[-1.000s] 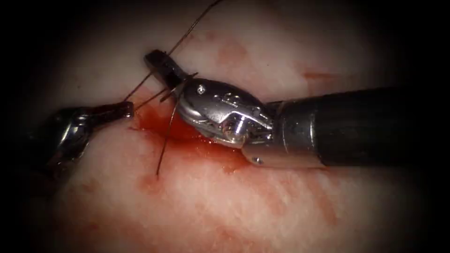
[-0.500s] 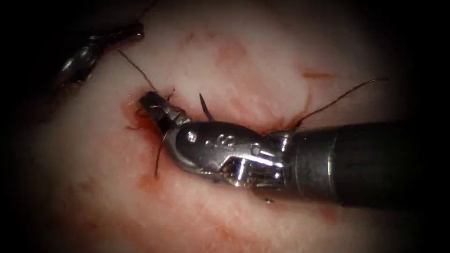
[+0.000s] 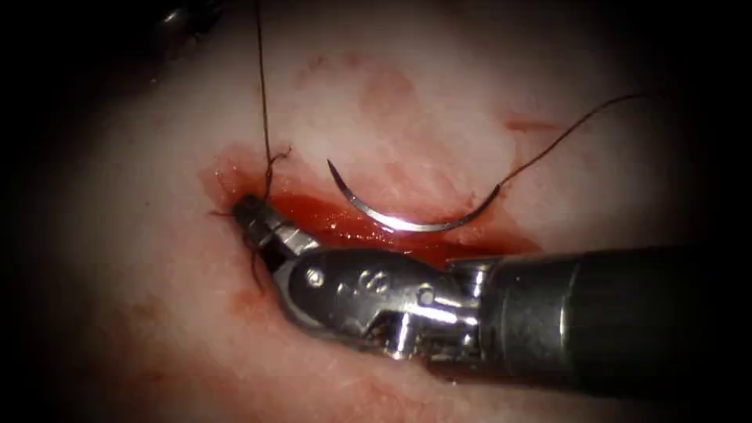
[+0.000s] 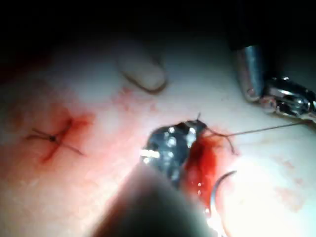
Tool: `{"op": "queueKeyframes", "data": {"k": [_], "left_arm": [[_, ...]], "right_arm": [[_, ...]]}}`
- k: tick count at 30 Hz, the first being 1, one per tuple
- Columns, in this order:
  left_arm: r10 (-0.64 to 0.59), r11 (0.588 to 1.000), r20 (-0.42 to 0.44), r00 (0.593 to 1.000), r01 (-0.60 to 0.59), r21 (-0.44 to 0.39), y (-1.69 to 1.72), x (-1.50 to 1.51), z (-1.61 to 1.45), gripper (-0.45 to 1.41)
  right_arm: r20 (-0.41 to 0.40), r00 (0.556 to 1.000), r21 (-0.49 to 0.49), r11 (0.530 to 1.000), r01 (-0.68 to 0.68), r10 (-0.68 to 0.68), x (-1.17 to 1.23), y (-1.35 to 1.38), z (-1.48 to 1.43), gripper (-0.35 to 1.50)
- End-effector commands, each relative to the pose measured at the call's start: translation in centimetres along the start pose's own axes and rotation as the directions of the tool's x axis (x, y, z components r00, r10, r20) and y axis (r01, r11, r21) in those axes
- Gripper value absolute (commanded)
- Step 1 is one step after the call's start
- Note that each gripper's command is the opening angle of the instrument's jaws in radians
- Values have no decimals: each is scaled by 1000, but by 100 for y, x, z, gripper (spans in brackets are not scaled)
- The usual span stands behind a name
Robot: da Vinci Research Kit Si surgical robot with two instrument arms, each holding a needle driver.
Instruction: Wound Closure
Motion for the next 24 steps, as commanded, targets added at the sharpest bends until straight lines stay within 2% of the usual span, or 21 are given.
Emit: {"op": "queueKeyframes", "data": {"k": [1, 3, 7, 13, 24], "left_arm": [[1, 1000, -1, 1000, -1, 0, -2, -5, 4, -45], [23, 1000, -8, 1000, -23, 11, -19, 17, 13, -45], [38, 999, -13, 999, -38, 20, -25, 32, 22, -45], [42, 999, -12, 999, -41, 21, -32, 35, 28, -45], [66, 998, -12, 998, -66, 23, -58, 45, 26, -45]], "right_arm": [[2, 1000, 3, 1000, -1, 1, -3, -10, 4, -35], [16, 1000, 18, 1000, 14, -14, -9, -14, 0, -35], [26, 999, 29, 999, 26, -27, -16, -9, -11, -35], [43, 998, 44, 998, 42, -44, -30, -11, -22, -35], [45, 998, 73, 996, 46, -49, -29, -22, -32, -35]]}}
